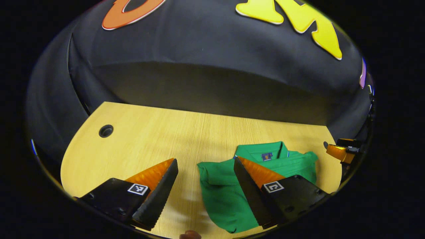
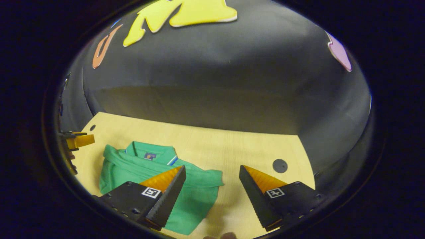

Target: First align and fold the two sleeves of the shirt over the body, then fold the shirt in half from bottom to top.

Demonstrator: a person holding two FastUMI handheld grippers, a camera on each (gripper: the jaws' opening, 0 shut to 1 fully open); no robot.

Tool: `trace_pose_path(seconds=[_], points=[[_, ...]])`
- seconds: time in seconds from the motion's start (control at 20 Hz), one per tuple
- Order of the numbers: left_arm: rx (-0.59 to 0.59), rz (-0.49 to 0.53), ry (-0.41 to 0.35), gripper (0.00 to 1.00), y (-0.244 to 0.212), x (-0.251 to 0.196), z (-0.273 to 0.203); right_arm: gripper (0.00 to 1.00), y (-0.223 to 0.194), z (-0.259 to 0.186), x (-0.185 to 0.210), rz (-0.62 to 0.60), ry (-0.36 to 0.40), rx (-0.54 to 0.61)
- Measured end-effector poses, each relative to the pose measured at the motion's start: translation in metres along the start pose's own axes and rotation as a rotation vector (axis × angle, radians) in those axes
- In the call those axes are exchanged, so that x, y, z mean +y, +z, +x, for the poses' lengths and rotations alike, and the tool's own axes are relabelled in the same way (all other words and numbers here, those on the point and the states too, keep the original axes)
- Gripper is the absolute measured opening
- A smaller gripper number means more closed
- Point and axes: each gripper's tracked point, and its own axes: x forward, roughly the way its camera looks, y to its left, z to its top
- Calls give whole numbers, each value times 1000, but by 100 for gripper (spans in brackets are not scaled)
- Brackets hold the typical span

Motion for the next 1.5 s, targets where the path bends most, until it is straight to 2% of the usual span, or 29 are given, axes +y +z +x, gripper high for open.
trace_pose_path(seconds=[0.25,0.5,0.7,0.85,1.0,1.1,1.25,1.3,1.35,1.5], points=[[-187,20,2,100,55,-12,-101,99,46,-101,19,21,-1,-185],[-424,106,9,100,101,-30,-232,98,72,-234,29,36,-36,-397],[-529,155,-6,100,98,-55,-323,98,67,-323,34,39,-65,-505],[-545,162,-20,100,80,-75,-363,98,51,-377,42,64,-67,-555],[-539,129,-49,100,52,-94,-385,98,37,-408,46,121,-75,-610],[-549,153,-34,100,39,-100,-395,97,28,-418,48,120,-74,-631],[-565,164,-9,100,27,-110,-406,98,11,-426,48,117,-59,-605],[-569,161,0,96,25,-112,-407,97,9,-426,46,119,-57,-602],[-570,163,1,100,23,-117,-408,98,8,-426,42,118,-61,-601],[-561,190,14,100,19,-126,-407,98,5,-423,39,114,-45,-588]])
